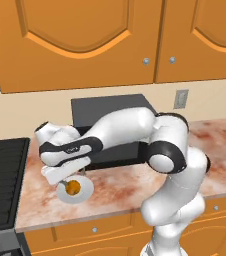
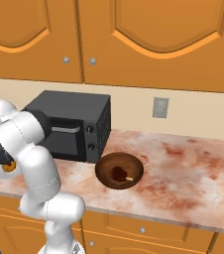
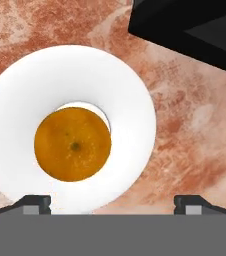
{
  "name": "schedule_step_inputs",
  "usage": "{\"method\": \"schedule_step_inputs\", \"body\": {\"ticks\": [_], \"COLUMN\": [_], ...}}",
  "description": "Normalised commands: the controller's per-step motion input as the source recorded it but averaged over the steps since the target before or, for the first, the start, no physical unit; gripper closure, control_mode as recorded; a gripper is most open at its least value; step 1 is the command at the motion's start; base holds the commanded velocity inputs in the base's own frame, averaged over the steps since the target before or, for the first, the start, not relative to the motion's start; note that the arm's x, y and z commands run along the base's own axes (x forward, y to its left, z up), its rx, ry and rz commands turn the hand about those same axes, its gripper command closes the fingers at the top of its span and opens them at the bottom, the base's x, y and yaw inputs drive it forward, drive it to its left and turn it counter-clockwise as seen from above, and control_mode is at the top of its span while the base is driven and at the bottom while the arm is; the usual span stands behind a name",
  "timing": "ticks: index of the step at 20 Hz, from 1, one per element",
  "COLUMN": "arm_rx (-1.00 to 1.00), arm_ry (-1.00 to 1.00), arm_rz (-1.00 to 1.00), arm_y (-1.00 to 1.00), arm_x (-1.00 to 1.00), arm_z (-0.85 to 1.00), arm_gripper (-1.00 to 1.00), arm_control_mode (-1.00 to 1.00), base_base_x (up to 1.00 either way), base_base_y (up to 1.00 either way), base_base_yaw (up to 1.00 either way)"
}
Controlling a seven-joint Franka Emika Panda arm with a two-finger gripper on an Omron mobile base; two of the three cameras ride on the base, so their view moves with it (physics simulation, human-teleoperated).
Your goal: Remove the orange from the bowl and place it on the small plate. Then place the bowl with only the steak in the microwave, close the door, and press the start button to microwave the steak.
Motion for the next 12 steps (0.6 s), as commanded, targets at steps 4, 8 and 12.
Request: {"method": "schedule_step_inputs", "body": {"ticks": [4, 8, 12], "arm_rx": [0.16, 0.23, 0.27], "arm_ry": [-0.26, -0.22, -0.17], "arm_rz": [-0.05, -0.11, -0.13], "arm_y": [-0.6, -0.9, -1.0], "arm_x": [-0.92, -0.87, -0.54], "arm_z": [0.39, 0.17, 0.02], "arm_gripper": [-1.0, -1.0, -1.0], "arm_control_mode": [-1.0, -1.0, -1.0], "base_base_x": [0.0, 0.0, 0.0], "base_base_y": [0.0, 0.0, 0.0], "base_base_yaw": [0.0, 0.0, 0.0]}}
